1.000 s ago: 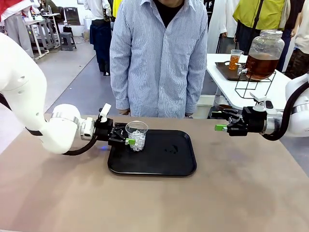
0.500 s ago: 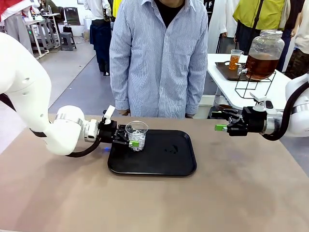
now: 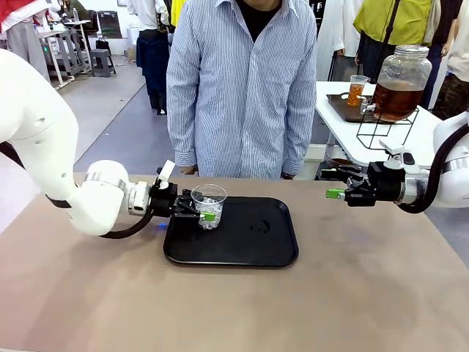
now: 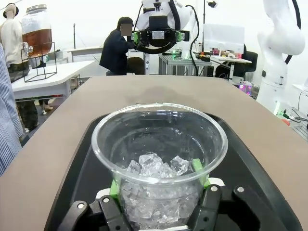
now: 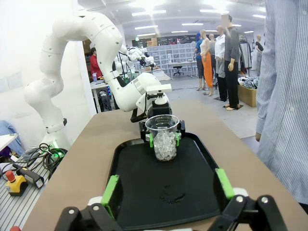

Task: Pour the drink into the iced cup.
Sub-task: Pick up the iced cup indicated by the human and present it to them.

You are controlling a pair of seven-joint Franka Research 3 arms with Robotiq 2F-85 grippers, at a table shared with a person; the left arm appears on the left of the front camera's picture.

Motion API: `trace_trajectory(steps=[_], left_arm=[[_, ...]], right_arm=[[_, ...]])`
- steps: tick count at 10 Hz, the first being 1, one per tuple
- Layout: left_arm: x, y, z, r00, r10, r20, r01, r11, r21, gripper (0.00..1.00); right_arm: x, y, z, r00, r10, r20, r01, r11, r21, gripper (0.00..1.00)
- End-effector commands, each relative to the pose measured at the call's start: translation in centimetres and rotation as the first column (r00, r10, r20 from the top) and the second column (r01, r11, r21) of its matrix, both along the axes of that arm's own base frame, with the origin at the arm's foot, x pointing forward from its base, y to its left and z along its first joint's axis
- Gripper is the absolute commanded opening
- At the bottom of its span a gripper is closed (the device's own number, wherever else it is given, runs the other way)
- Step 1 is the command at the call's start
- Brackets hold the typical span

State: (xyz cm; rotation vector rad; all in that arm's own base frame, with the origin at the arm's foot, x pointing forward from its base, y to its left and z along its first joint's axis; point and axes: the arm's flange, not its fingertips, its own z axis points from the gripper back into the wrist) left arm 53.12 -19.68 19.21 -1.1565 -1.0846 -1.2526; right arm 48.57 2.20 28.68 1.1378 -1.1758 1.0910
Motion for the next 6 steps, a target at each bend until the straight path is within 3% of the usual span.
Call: trace_trajectory(steps=[1, 4, 6], left_arm=[[-0.5, -0.4, 0.5, 0.999, 0.023, 0.030, -0.023, 1.000, -0.020, 0.66], [-1.0, 0.0, 2.5, 0.998, 0.038, 0.053, -0.036, 0.999, -0.029, 0.66], [-0.6, -0.2, 6.5, 0.997, 0.048, 0.053, -0.047, 0.999, -0.021, 0.66]], right_arm=[[0.2, 0.2, 0.3, 1.000, 0.003, 0.006, -0.003, 1.000, -0.003, 1.00], [0.2, 0.2, 0.3, 1.000, 0.003, 0.006, -0.003, 1.000, -0.003, 1.00], [0.2, 0.2, 0.3, 1.000, 0.003, 0.006, -0.003, 1.000, -0.003, 1.00]])
